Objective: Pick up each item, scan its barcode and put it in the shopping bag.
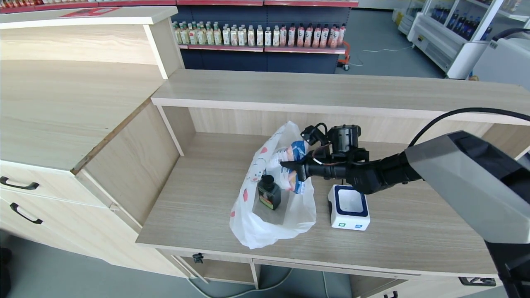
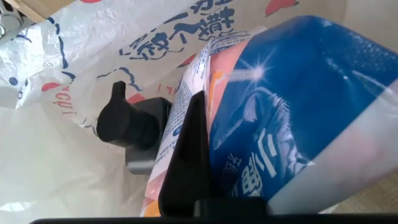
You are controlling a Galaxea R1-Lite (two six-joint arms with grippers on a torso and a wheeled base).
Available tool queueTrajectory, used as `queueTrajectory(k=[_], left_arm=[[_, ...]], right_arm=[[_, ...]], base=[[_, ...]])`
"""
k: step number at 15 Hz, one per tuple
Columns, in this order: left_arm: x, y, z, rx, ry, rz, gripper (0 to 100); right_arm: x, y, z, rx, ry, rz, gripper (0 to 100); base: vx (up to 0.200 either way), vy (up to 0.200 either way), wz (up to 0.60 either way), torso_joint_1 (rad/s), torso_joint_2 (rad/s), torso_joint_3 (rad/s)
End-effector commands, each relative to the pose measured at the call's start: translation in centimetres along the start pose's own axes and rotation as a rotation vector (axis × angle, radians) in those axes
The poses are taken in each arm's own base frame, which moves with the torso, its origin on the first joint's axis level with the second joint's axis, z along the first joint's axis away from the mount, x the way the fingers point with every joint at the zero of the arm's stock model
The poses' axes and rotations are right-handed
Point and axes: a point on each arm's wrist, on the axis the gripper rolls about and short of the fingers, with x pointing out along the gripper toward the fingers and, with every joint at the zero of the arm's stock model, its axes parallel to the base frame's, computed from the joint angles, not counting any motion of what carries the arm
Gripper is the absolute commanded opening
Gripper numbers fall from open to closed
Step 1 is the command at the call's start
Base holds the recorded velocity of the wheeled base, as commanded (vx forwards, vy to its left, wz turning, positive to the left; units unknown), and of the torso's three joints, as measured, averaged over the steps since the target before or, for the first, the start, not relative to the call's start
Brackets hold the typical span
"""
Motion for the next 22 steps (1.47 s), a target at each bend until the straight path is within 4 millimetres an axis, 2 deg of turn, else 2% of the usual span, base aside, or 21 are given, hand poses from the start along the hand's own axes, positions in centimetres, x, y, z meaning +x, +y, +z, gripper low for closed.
queueTrajectory(k=[1,6,7,9,12,14,15,17,18,19,20,22], left_arm=[[0.0,0.0,0.0,-0.001,0.000,0.001,100],[0.0,0.0,0.0,-0.001,0.000,0.001,100],[0.0,0.0,0.0,-0.001,0.000,0.001,100],[0.0,0.0,0.0,0.000,0.000,0.001,100],[0.0,0.0,0.0,0.000,0.000,0.001,100],[0.0,0.0,0.0,-0.001,0.000,0.001,100],[0.0,0.0,0.0,-0.001,0.000,0.001,100],[0.0,0.0,0.0,0.000,0.000,0.001,100],[0.0,0.0,0.0,-0.001,0.000,0.001,100],[0.0,0.0,0.0,0.000,0.000,0.001,100],[0.0,0.0,0.0,-0.001,0.000,0.001,100],[0.0,0.0,0.0,-0.001,0.000,0.001,100]], right_arm=[[0.5,-0.3,-0.8,-0.004,0.019,-0.001,0],[1.2,-0.6,-0.6,-0.028,0.027,0.000,0],[1.2,-0.6,-0.5,-0.030,0.024,0.000,100],[1.4,-0.7,-0.4,-0.029,0.018,-0.002,100],[1.2,-0.7,0.9,0.006,-0.017,-0.002,100],[0.7,-0.5,2.5,0.040,-0.054,-0.004,100],[-0.4,-0.3,4.4,0.073,-0.088,-0.006,100],[-2.7,0.3,6.9,0.136,-0.126,-0.014,100],[-5.4,0.6,8.6,0.211,-0.151,-0.034,100],[-8.3,0.7,9.4,0.266,-0.157,-0.062,100],[-12.0,1.3,9.8,0.299,-0.151,-0.097,100],[-21.2,5.0,8.4,0.332,-0.131,-0.187,100]], base=[[0.000,0.000,0.00,0.000,0.00,0.000],[0.000,0.000,0.00,0.000,0.00,0.000],[0.000,0.000,0.00,0.000,0.00,0.000],[0.000,0.000,0.00,0.000,0.00,0.000],[0.000,0.000,0.00,0.000,0.00,0.000],[0.000,0.000,0.00,0.000,0.00,0.000],[0.000,0.000,0.00,0.000,0.00,0.000],[0.000,0.000,0.00,0.000,0.00,0.000],[0.000,0.000,0.00,0.000,0.00,0.000],[0.000,0.000,0.00,0.000,0.00,0.000],[0.000,0.000,0.00,0.000,0.00,0.000],[0.000,0.000,0.00,0.000,0.00,0.000]])
